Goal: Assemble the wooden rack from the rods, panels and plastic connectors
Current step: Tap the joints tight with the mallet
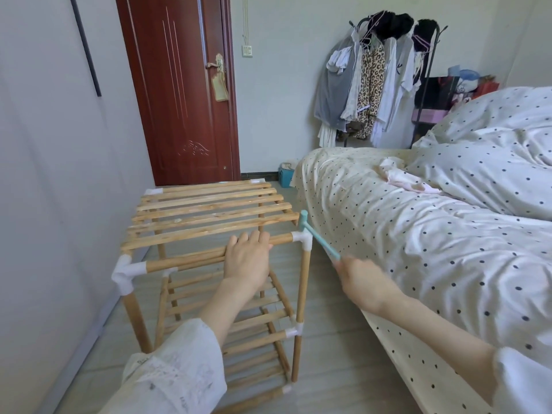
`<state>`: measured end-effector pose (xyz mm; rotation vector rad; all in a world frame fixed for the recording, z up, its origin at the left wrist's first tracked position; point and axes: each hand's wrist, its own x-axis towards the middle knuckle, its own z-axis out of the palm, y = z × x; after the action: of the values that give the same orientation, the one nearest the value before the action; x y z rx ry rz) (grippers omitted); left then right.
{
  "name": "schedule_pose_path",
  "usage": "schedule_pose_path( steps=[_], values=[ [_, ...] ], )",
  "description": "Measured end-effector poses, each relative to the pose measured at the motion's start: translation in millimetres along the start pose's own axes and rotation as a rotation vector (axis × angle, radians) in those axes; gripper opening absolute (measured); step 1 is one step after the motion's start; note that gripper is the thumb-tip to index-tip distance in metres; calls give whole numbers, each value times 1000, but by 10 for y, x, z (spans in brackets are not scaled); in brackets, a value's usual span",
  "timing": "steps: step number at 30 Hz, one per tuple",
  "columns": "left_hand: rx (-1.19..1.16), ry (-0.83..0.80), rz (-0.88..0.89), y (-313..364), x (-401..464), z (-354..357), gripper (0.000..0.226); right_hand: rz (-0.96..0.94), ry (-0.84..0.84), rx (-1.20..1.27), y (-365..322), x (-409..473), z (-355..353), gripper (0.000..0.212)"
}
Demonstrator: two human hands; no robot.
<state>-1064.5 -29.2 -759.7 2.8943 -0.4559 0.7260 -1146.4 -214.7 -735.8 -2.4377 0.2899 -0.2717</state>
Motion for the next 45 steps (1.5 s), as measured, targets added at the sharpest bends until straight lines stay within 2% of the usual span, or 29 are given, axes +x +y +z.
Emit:
schedule_pose_path(
  steps=[1, 3, 4, 5, 7, 8, 9, 10, 12, 13, 16, 18, 20, 22, 24, 27, 29, 31, 33, 37, 39, 42, 45],
  values=[
    [4, 4, 8, -4, -1, 2, 25, -21, 57, 86, -49, 74, -85, 32],
    [-3, 9, 15, -4, -8, -4, 26, -113, 329, 268, -184, 89, -231, 33],
    [-9, 12, 18, -2, 5, -13, 26, -138, 391, 290, -212, 71, -234, 30],
    [-10, 9, 18, -1, 12, -21, 25, -122, 312, 246, -200, 55, -186, 28],
    [-14, -16, 6, -6, 11, -39, 25, 7, -1, 46, -48, 10, 25, 28],
    [-18, -36, 1, -8, 5, -40, 25, 40, -51, -3, -1, 7, 52, 30],
    [-19, -51, 1, -13, 14, -42, 24, 31, -40, -4, -9, 24, 13, 33],
    [-22, -67, -1, -16, 21, -47, 24, -30, 52, 55, -69, 44, -71, 34],
    [-40, -96, -12, -13, 46, -71, 26, -132, 332, 168, -162, 42, -155, 35],
    [-48, -113, -16, -14, 53, -89, 28, -158, 343, 150, -189, 24, -164, 32],
    [-119, -218, -7, -19, 43, -173, 47, 7, -69, -142, -39, -21, 62, 28],
    [-243, -327, 28, -82, 42, -306, 53, -5, -142, -109, -5, 34, 42, 36],
    [-340, -374, 63, -213, -7, -451, 50, -53, -50, -11, -109, 86, -11, 38],
    [-296, -334, 102, -432, -92, -551, 43, -62, -52, 162, -235, 86, 37, 36],
    [-223, -228, 89, -755, -180, -572, 38, -6, -140, 421, -382, 17, 190, 32],
    [-230, -44, -37, -1257, -375, -585, 33, 157, -318, 812, -635, -13, 497, 29],
    [-298, -21, -163, -1531, -538, -615, 35, 259, -427, 1044, -842, -24, 670, 28],
    [-336, -83, -197, -1725, -679, -620, 37, 317, -472, 1215, -1041, 22, 778, 23],
    [-319, -158, -135, -1817, -770, -597, 39, 373, -439, 1315, -1209, 110, 802, 19],
    [-181, -159, -47, -1673, -788, -652, 83, 499, -322, 1555, -1289, 354, 701, 24],
    [-104, -209, 26, -1397, -730, -746, 75, 468, -192, 1666, -1227, 470, 660, 26],
    [-175, -322, 197, -870, -593, -752, 41, 345, 35, 1472, -1026, 588, 698, 29],
    [-186, -281, 304, -618, -466, -638, 47, 280, -3, 1170, -719, 605, 737, 30]
  ],
)
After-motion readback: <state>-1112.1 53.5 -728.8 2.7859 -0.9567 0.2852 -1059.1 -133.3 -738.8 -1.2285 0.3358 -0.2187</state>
